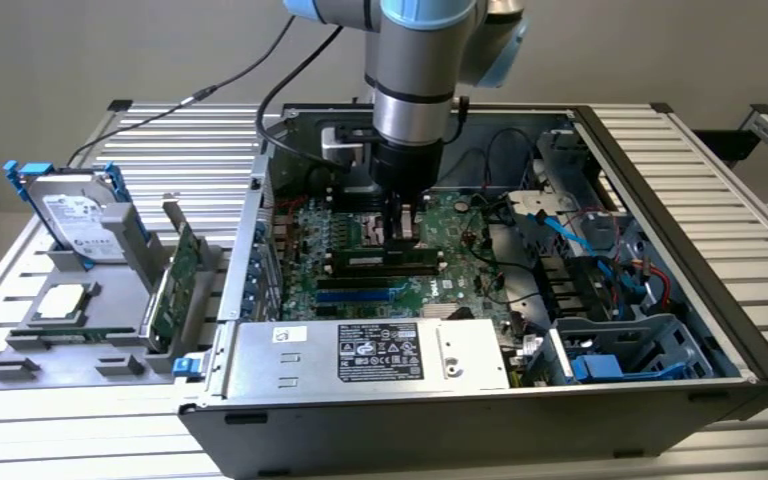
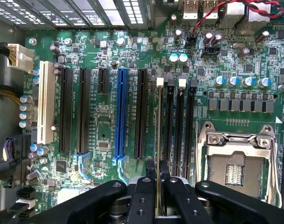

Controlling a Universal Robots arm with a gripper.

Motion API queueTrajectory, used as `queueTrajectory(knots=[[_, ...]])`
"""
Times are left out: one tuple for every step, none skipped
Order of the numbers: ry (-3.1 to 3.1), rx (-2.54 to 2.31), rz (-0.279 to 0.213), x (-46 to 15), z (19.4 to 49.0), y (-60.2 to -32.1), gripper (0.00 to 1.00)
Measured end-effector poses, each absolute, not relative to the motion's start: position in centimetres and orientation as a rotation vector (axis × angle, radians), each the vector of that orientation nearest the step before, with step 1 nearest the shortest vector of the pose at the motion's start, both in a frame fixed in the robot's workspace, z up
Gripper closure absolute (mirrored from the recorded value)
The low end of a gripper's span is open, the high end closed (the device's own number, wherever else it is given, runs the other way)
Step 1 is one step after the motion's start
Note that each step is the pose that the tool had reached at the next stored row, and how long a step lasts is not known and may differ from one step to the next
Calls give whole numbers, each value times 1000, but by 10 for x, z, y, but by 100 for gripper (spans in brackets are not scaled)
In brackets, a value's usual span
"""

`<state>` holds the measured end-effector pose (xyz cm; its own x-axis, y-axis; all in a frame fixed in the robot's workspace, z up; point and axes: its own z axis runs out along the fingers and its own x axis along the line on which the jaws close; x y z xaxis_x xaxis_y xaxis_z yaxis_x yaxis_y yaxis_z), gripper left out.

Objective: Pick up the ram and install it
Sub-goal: 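Insert the ram into the slot, then press down the ram until it locks into place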

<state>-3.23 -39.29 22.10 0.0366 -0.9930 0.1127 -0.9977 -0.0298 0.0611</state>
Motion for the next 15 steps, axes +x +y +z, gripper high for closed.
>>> queueTrajectory(knots=[[-2098,2170,58,-32,220,-393,86],[-2098,2170,58,-32,220,-393,86],[-2098,2169,59,-32,219,-393,86],[-2098,2169,59,-32,219,-393,86],[-2098,2169,59,-32,219,-393,86],[-2098,2169,59,-32,219,-393,86],[-2098,2169,59,-32,219,-393,86],[-2098,2169,59,-32,218,-393,86],[-2098,2169,59,-32,218,-393,86],[-2098,2169,58,-32,218,-393,86],[-2098,2169,59,-32,218,-393,86],[-2098,2169,59,-32,218,-393,86],[-2099,2169,59,-32,218,-393,86],[-2099,2169,58,-32,218,-393,86],[-2098,2169,58,-32,218,-393,86]])
